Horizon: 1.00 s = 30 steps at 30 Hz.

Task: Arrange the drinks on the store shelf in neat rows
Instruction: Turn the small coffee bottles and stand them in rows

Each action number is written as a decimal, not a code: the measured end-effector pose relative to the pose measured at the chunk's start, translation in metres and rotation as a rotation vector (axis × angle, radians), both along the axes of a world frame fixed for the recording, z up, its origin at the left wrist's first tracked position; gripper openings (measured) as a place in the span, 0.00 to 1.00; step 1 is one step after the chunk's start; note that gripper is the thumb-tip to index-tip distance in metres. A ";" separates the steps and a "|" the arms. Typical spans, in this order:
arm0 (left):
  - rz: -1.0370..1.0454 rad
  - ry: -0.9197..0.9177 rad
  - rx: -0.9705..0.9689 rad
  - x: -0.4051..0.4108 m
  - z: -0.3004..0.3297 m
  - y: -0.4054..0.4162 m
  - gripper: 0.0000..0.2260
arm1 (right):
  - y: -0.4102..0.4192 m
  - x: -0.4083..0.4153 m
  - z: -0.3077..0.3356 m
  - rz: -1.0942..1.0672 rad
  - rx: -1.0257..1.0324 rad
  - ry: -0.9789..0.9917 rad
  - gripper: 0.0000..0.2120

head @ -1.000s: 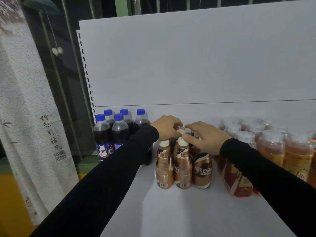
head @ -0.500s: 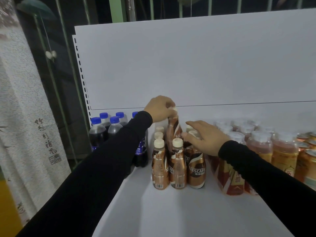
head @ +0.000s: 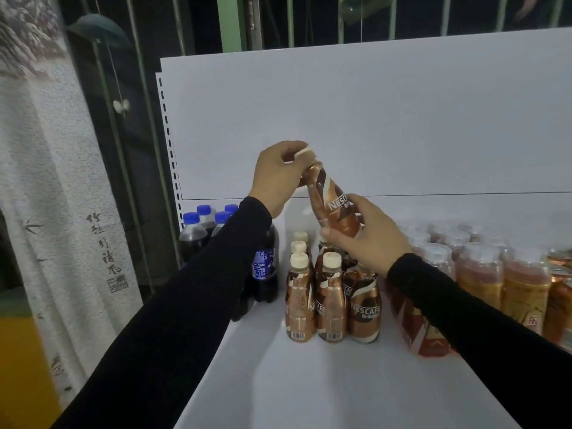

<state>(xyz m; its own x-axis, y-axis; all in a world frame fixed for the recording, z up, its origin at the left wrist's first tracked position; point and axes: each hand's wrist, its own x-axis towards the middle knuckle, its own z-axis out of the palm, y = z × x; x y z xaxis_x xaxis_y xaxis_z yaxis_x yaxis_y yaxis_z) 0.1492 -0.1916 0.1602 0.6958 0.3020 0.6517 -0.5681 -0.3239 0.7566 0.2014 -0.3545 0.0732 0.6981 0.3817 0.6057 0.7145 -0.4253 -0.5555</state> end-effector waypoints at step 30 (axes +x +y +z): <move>-0.130 0.193 -0.134 -0.038 -0.082 -0.013 0.16 | -0.022 -0.044 -0.056 0.546 0.243 0.619 0.26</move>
